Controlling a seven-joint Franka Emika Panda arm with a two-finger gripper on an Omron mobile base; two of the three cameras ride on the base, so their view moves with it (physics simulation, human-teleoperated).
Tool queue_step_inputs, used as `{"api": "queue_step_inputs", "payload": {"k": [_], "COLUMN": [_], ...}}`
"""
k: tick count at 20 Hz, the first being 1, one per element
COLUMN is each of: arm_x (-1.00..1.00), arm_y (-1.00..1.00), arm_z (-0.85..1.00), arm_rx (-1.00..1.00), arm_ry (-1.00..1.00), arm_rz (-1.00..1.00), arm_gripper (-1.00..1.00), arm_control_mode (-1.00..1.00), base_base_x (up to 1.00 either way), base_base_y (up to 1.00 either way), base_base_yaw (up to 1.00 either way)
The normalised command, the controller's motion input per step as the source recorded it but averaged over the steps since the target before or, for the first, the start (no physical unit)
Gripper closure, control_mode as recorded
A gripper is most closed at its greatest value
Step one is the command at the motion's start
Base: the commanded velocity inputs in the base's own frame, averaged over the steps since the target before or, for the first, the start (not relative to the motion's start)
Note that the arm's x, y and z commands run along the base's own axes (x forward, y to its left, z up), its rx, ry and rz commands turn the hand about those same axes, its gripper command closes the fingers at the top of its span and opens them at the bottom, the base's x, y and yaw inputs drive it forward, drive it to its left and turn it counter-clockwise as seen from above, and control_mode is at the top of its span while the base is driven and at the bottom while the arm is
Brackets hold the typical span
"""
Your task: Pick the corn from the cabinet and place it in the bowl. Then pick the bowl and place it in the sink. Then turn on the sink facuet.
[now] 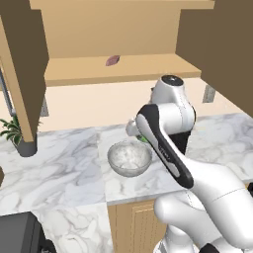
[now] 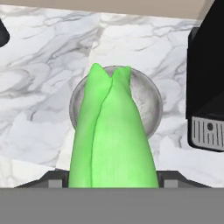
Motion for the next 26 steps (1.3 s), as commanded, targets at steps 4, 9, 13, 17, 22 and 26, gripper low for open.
{"api": "queue_step_inputs", "payload": {"k": [4,9,13,17,22,26], "arm_x": [0.16,0.11,0.13,0.30,0.06,0.00], "arm_y": [0.14,0.23,0.09,0.01,0.00,0.01], "arm_z": [-0.97,-0.68,-0.33,-0.27,-0.15,-0.13], "arm_rx": [0.00,0.00,0.00,0.00,0.00,0.00], "arm_ry": [0.00,0.00,0.00,0.00,-0.05,-0.04], "arm_rz": [0.05,0.02,0.00,0.00,0.00,0.00], "arm_gripper": [1.00,1.00,1.00,1.00,1.00,-1.00], "arm_control_mode": [-1.00,-1.00,-1.00,-1.00,-1.00,-1.00], "base_base_x": [0.00,0.00,0.00,0.00,0.00,0.00], "base_base_y": [0.00,0.00,0.00,0.00,0.00,0.00], "base_base_yaw": [0.00,0.00,0.00,0.00,0.00,0.00]}}
